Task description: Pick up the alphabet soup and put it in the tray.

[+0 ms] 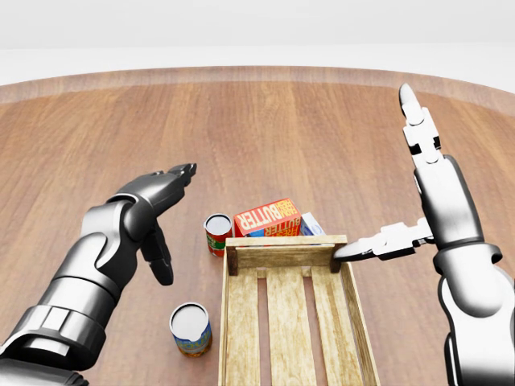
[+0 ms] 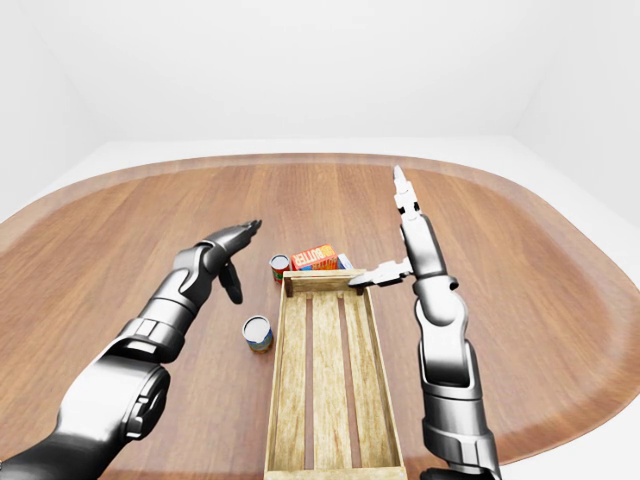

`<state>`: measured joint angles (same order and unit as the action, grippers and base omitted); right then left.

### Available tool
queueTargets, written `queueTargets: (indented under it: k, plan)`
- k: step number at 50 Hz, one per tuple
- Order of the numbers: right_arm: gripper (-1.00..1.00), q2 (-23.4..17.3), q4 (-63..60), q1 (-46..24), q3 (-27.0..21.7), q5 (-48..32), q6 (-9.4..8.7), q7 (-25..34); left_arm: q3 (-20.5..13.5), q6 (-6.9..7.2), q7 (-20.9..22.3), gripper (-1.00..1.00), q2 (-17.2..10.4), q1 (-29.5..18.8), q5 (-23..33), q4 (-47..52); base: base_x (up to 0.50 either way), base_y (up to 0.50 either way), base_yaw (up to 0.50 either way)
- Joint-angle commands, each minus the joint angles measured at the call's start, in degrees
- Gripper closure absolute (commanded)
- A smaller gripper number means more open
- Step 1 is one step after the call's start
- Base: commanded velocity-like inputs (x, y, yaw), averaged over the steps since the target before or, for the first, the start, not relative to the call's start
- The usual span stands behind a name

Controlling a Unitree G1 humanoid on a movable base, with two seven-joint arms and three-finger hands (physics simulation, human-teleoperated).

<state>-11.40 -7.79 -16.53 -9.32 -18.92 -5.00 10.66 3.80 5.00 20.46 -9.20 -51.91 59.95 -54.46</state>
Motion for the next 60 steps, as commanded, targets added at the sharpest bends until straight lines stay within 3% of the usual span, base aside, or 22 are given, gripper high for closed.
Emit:
queueTargets:
  k: [1,10,25,37,60]
  plan:
    - [-0.98,0.2,0.5,-0.3,0.4,-0.1,0.00,-0.5,0.9,0.00,-3.8,-1.00,2.9,0.0,-1.6,-7.7,0.00,0.00,0.00]
    - [-0.98,0.2,1.3,-0.1,0.4,0.2,0.00,-0.7,2.1,-0.64,-7.3,-1.00,5.1,-0.1,-2.3,-13.1,0.00,0.00,0.00]
    - [-1.00,0.0,0.7,0.7,-0.3,0.6,0.00,-0.6,1.8,-1.43,-11.4,-1.00,6.5,1.0,-4.6,-17.6,0.00,0.00,0.00]
    - [-0.99,-0.1,0.9,1.3,-0.6,1.0,0.00,-0.7,2.1,-0.43,-13.3,-1.00,6.6,2.1,-4.4,-20.1,0.00,0.00,0.00]
    - [-0.99,-0.3,1.2,1.6,-0.9,1.6,0.00,-0.8,2.2,0.00,-15.0,-1.00,9.0,3.6,-3.3,-22.1,0.00,0.00,0.00]
